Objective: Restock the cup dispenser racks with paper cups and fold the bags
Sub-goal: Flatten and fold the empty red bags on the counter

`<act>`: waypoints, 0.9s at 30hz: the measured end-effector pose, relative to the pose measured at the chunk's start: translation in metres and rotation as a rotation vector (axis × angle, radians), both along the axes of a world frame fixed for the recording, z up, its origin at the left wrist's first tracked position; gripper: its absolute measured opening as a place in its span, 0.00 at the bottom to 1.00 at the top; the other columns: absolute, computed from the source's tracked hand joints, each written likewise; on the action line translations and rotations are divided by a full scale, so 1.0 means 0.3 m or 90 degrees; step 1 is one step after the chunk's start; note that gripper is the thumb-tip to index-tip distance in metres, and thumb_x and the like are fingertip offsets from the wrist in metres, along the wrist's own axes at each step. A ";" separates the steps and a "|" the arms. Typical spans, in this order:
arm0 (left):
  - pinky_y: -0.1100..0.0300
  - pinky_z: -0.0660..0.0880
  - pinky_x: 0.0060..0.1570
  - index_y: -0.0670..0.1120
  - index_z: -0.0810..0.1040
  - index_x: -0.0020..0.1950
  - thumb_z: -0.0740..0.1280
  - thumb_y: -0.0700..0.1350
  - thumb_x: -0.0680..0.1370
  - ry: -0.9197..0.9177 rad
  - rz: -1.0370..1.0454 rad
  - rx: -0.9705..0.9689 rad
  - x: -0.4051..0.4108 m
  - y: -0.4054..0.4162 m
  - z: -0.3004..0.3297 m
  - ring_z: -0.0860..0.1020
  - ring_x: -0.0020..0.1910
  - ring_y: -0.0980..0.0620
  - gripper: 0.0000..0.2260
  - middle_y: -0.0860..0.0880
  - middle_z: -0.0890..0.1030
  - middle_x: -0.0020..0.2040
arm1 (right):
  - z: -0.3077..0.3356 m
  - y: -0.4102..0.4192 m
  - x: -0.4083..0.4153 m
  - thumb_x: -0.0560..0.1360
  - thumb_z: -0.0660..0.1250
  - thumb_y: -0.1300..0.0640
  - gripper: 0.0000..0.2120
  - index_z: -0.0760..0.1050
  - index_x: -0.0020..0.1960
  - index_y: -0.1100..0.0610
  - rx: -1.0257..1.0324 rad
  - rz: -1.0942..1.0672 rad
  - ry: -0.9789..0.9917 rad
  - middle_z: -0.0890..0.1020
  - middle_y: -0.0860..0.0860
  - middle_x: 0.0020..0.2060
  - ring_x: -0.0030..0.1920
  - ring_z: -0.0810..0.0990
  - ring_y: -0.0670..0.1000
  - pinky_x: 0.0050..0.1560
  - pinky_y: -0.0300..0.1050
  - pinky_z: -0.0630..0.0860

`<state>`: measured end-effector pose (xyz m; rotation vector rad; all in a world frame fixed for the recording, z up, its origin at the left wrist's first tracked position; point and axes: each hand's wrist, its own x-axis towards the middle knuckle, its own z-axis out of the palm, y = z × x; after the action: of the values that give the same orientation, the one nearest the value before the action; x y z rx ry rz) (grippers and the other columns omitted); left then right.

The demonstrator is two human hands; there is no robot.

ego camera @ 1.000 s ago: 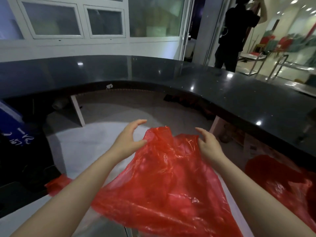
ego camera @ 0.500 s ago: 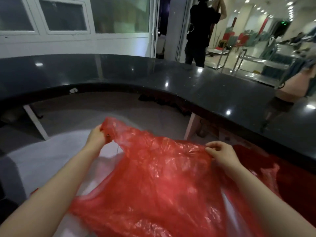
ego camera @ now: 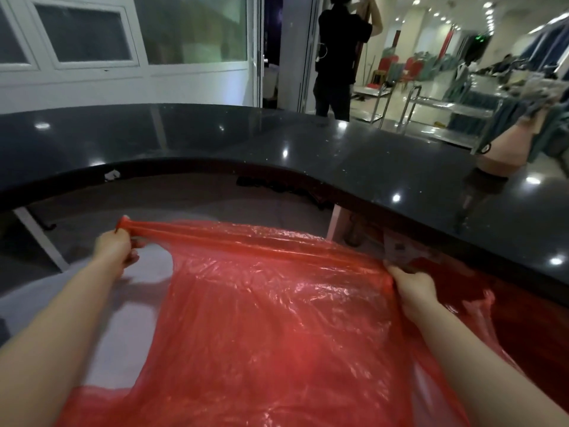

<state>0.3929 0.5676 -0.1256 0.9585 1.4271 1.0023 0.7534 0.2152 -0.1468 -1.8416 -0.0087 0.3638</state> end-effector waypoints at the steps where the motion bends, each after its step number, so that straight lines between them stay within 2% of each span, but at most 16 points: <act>1: 0.73 0.62 0.16 0.46 0.68 0.38 0.58 0.55 0.81 -0.021 -0.003 -0.010 -0.004 0.000 0.004 0.64 0.15 0.57 0.17 0.45 0.72 0.32 | -0.002 0.003 -0.004 0.69 0.75 0.54 0.10 0.79 0.42 0.60 0.053 -0.002 0.044 0.80 0.55 0.32 0.33 0.77 0.55 0.37 0.47 0.74; 4: 0.69 0.68 0.19 0.47 0.69 0.41 0.56 0.54 0.82 -0.144 -0.018 -0.047 -0.013 -0.006 0.014 0.69 0.17 0.57 0.15 0.49 0.74 0.23 | -0.015 0.011 -0.012 0.71 0.72 0.64 0.03 0.79 0.44 0.60 0.120 0.023 0.109 0.81 0.53 0.29 0.31 0.77 0.54 0.32 0.45 0.76; 6: 0.64 0.73 0.31 0.48 0.74 0.48 0.52 0.55 0.83 -0.183 -0.035 -0.061 -0.015 -0.013 0.017 0.76 0.20 0.59 0.15 0.54 0.78 0.23 | -0.020 0.013 -0.007 0.73 0.69 0.67 0.04 0.80 0.46 0.60 0.083 0.060 0.072 0.80 0.56 0.34 0.32 0.77 0.55 0.36 0.49 0.77; 7: 0.63 0.73 0.37 0.49 0.75 0.52 0.50 0.55 0.83 -0.193 -0.039 -0.060 -0.015 -0.013 0.017 0.78 0.24 0.59 0.17 0.56 0.81 0.28 | -0.018 0.010 -0.004 0.74 0.68 0.67 0.05 0.80 0.48 0.61 0.039 0.088 0.019 0.80 0.56 0.36 0.34 0.77 0.56 0.40 0.53 0.77; 8: 0.63 0.73 0.41 0.49 0.76 0.54 0.49 0.55 0.83 -0.201 -0.040 -0.056 -0.013 -0.011 0.016 0.80 0.30 0.58 0.18 0.55 0.84 0.38 | -0.013 0.004 0.002 0.74 0.68 0.66 0.07 0.81 0.51 0.61 -0.023 0.131 -0.059 0.81 0.56 0.38 0.36 0.79 0.57 0.43 0.54 0.76; 10: 0.59 0.73 0.53 0.50 0.76 0.55 0.48 0.55 0.83 -0.216 -0.050 -0.041 -0.006 -0.008 0.018 0.80 0.50 0.53 0.18 0.49 0.80 0.60 | 0.008 -0.011 0.010 0.73 0.68 0.64 0.09 0.82 0.52 0.60 -0.200 0.255 -0.255 0.83 0.53 0.42 0.44 0.81 0.55 0.45 0.44 0.73; 11: 0.56 0.71 0.58 0.51 0.75 0.59 0.49 0.55 0.83 -0.229 -0.062 -0.033 -0.005 -0.007 0.020 0.77 0.58 0.50 0.18 0.47 0.76 0.64 | 0.020 -0.017 0.011 0.73 0.69 0.63 0.09 0.83 0.52 0.58 -0.285 0.308 -0.344 0.84 0.52 0.44 0.47 0.81 0.54 0.44 0.40 0.70; 13: 0.53 0.71 0.60 0.50 0.74 0.59 0.52 0.56 0.82 -0.259 -0.092 -0.022 -0.013 -0.002 0.022 0.74 0.63 0.48 0.16 0.45 0.74 0.66 | 0.035 -0.027 0.019 0.73 0.69 0.61 0.08 0.83 0.51 0.57 -0.318 0.324 -0.404 0.85 0.52 0.46 0.50 0.81 0.54 0.44 0.39 0.68; 14: 0.52 0.71 0.60 0.50 0.74 0.55 0.55 0.56 0.82 -0.276 -0.110 -0.020 -0.018 0.001 0.018 0.74 0.63 0.48 0.14 0.44 0.74 0.65 | 0.038 -0.032 0.019 0.74 0.69 0.61 0.08 0.83 0.51 0.59 -0.268 0.292 -0.372 0.85 0.54 0.45 0.49 0.81 0.54 0.45 0.41 0.68; 16: 0.52 0.71 0.61 0.51 0.73 0.50 0.58 0.54 0.81 -0.298 -0.145 -0.017 -0.029 0.001 0.013 0.73 0.63 0.47 0.09 0.43 0.73 0.65 | 0.045 -0.033 0.022 0.75 0.68 0.60 0.09 0.81 0.52 0.63 -0.096 0.180 -0.218 0.83 0.56 0.40 0.45 0.81 0.56 0.45 0.43 0.71; 18: 0.51 0.69 0.63 0.51 0.74 0.51 0.58 0.55 0.81 -0.314 -0.176 -0.016 -0.028 -0.007 0.012 0.73 0.63 0.46 0.09 0.42 0.72 0.65 | 0.056 -0.023 0.004 0.76 0.67 0.60 0.09 0.78 0.51 0.65 0.078 0.066 -0.026 0.80 0.56 0.36 0.37 0.79 0.56 0.38 0.45 0.74; 20: 0.51 0.68 0.64 0.51 0.74 0.53 0.57 0.58 0.79 -0.325 -0.220 -0.018 -0.011 -0.028 0.016 0.72 0.63 0.45 0.14 0.42 0.73 0.62 | 0.062 -0.010 -0.020 0.75 0.68 0.58 0.10 0.76 0.48 0.66 0.167 -0.007 0.096 0.79 0.57 0.35 0.33 0.78 0.55 0.35 0.45 0.76; 23: 0.53 0.69 0.63 0.48 0.74 0.54 0.57 0.61 0.78 -0.337 -0.247 -0.028 0.019 -0.051 0.032 0.73 0.62 0.47 0.18 0.44 0.76 0.59 | 0.063 0.005 -0.053 0.74 0.69 0.51 0.12 0.76 0.45 0.61 0.179 -0.011 0.148 0.81 0.56 0.36 0.36 0.81 0.57 0.40 0.49 0.78; 25: 0.53 0.69 0.63 0.47 0.74 0.56 0.58 0.60 0.79 -0.343 -0.250 -0.041 0.034 -0.067 0.045 0.76 0.60 0.48 0.19 0.45 0.77 0.60 | 0.054 -0.007 -0.069 0.73 0.66 0.52 0.09 0.77 0.43 0.59 0.160 -0.019 0.146 0.81 0.56 0.36 0.36 0.80 0.57 0.40 0.49 0.77; 27: 0.53 0.72 0.60 0.47 0.75 0.53 0.58 0.60 0.79 -0.348 -0.256 -0.045 0.041 -0.087 0.054 0.81 0.52 0.50 0.18 0.45 0.79 0.56 | 0.044 -0.029 -0.074 0.71 0.64 0.55 0.06 0.76 0.41 0.58 0.138 -0.045 0.148 0.79 0.56 0.36 0.35 0.79 0.58 0.39 0.52 0.77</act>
<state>0.4053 0.5415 -0.1094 0.7961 0.7713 0.8207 0.7313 0.2066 -0.1337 -1.5740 0.1699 0.5058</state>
